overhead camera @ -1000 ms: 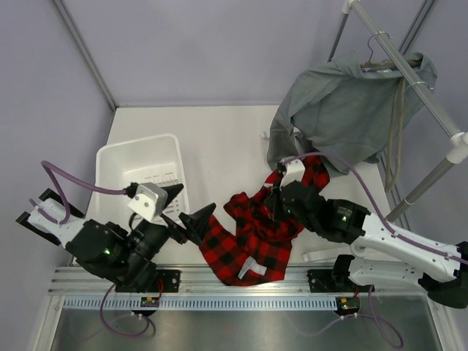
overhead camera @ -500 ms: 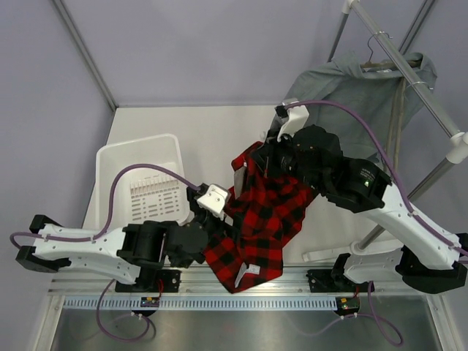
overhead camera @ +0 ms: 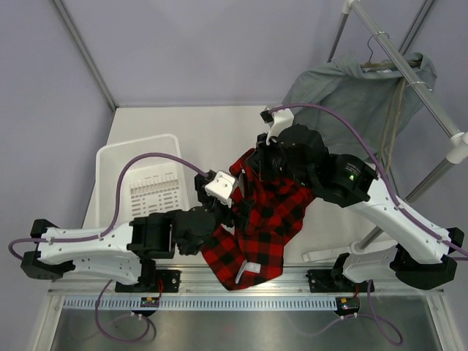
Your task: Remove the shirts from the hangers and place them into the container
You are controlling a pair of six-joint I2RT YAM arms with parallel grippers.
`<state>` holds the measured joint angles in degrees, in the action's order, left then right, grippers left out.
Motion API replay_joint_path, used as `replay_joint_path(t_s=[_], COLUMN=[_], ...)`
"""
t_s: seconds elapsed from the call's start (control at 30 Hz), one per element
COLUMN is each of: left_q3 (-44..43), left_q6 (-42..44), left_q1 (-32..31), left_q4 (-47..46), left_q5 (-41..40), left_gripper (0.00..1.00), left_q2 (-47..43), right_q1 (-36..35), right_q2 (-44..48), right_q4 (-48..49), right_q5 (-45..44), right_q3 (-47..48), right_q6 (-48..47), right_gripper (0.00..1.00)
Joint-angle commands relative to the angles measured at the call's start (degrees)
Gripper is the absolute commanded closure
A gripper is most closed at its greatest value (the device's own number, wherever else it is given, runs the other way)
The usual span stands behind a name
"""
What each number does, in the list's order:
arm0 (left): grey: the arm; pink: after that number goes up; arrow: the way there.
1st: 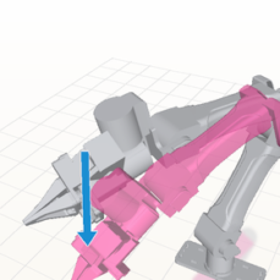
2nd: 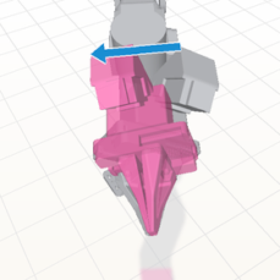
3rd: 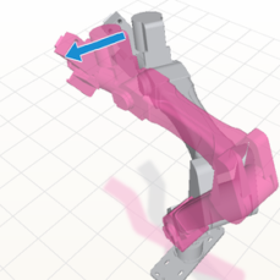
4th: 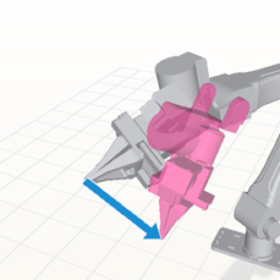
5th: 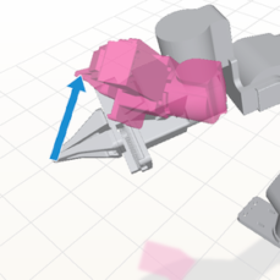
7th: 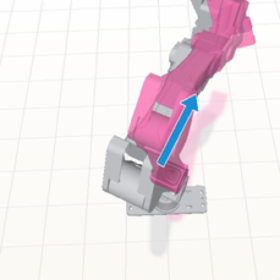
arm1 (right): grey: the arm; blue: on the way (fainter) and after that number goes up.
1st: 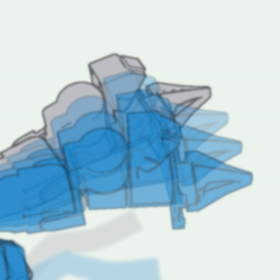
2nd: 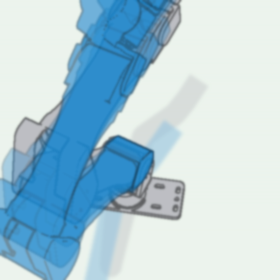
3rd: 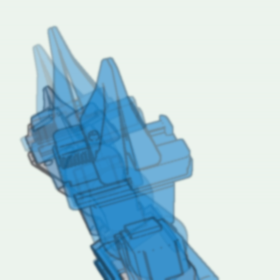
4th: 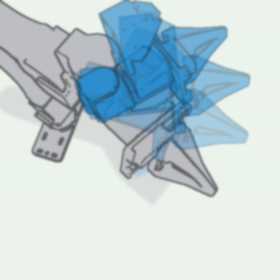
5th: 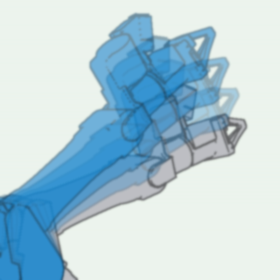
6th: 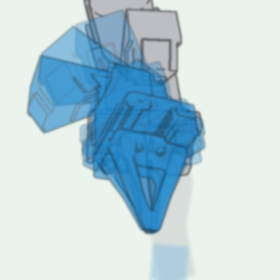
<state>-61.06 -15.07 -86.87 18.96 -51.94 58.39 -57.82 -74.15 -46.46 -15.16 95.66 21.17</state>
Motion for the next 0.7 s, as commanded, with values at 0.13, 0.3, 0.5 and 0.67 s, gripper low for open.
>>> replay_joint_path(t_s=[0.13,0.3,0.5,0.67], left_q3=[-2.05,-3.36,-4.86,-7.40], left_q6=[-0.31,0.56,0.93,3.20], left_q1=[8.37,14.87,25.59,30.27], left_q4=[-5.60,-7.45,-8.33,-6.84], left_q5=[9.04,15.37,25.46,24.17], left_gripper=[0.01,0.01,1.00,1.00], left_q2=[3.65,7.87,8.93,7.44], right_q1=[0.43,0.43,0.52,0.52], right_q2=[2.96,4.19,5.16,5.15], right_q4=[0.49,-0.30,-1.35,-4.60], right_q5=[5.13,5.14,3.65,-5.46], right_q3=[2.43,2.60,4.18,5.95], right_q6=[-0.95,-1.65,-2.71,-4.11], right_gripper=[1.00,1.00,1.00,0.57])
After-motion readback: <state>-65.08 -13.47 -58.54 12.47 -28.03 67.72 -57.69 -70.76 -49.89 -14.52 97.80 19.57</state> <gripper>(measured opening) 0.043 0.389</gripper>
